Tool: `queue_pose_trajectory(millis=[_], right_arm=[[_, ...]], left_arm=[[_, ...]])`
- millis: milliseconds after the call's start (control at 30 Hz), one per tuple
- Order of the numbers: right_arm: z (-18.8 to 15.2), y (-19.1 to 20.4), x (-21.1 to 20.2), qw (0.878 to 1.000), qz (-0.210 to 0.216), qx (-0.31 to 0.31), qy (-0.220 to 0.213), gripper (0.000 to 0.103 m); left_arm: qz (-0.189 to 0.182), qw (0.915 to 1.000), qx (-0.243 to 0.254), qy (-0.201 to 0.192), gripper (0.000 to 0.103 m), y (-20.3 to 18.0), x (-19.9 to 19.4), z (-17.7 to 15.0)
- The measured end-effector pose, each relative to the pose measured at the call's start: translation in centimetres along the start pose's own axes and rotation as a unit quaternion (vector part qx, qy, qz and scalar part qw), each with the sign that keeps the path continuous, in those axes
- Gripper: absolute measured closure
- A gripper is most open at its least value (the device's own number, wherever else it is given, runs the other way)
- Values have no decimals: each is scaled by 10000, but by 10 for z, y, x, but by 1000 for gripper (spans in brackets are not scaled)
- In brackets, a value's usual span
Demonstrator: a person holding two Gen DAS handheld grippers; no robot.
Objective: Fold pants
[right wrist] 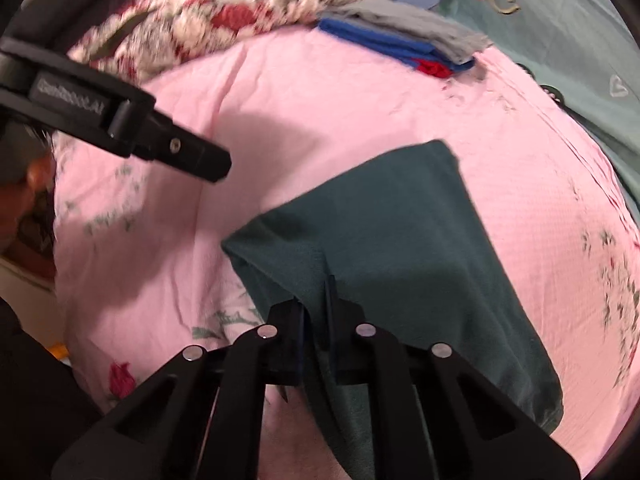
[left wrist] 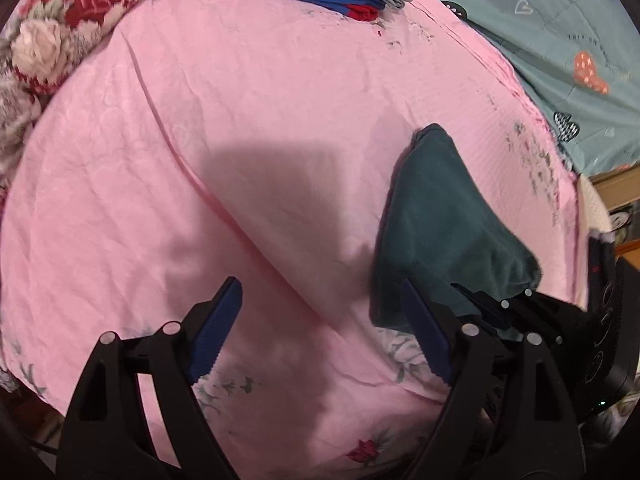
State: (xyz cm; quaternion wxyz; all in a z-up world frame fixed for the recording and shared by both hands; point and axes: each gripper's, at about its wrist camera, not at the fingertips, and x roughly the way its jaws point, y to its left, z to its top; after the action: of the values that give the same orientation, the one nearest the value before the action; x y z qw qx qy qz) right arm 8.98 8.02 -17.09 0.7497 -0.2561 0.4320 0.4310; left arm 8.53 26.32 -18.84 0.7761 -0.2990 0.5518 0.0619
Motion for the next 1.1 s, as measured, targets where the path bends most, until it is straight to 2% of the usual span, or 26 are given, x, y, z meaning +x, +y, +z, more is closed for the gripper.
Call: queue_pose_trajectory(millis=[67,167,233,333,467,500,567,633,833,900,967,1000,1033,1100], right_arm=[[-1,-6,-4,9999,56,120,-77,95],[-2,-9,-7,9997,104,150,-157,95],[-2,-12,-7,9997,94,157,-172,95],[-1,-10,-6,9998,119,75,-151,95],[-6,-1,-8,9995,286,-129,-60,89],[-6,1,-9,9992,357,-185,-79,86],[-4,9,-9,9982,407,-400,-167,72],[-2,18,-5,9970,412,-618,-207,70],[6,32,24,9945,340,-987,37,70],[5,35,39,9929,37,-1171,189,70],[2,33,41,9933,80,-1146,87,70],[2,31,41,9942,107,-1065,77,74],[2,28,39,9951,102,-980,53,87],[5,21,34,9968,182,-781,-3,93]], left_arm=[[-449,9983,-342,172,17,6,3,3],[-1145,9896,-741,451,17,8,9,6],[-1345,9860,-782,600,17,3,14,7],[-1336,9861,-658,732,17,-7,21,6],[-1287,9867,-608,787,16,-12,26,6],[-1275,9869,-629,766,16,-10,25,6],[-1228,9875,-685,717,16,-5,21,7],[-1200,9877,-743,675,17,0,18,8],[-1132,9880,-891,566,17,15,11,6],[-1111,9880,-918,549,16,19,10,5],[-1110,9879,-948,531,17,23,8,4],[-1119,9876,-971,516,17,24,8,3],[-1131,9873,-998,505,17,26,7,3],[-1205,9853,-1099,505,16,30,5,3]])
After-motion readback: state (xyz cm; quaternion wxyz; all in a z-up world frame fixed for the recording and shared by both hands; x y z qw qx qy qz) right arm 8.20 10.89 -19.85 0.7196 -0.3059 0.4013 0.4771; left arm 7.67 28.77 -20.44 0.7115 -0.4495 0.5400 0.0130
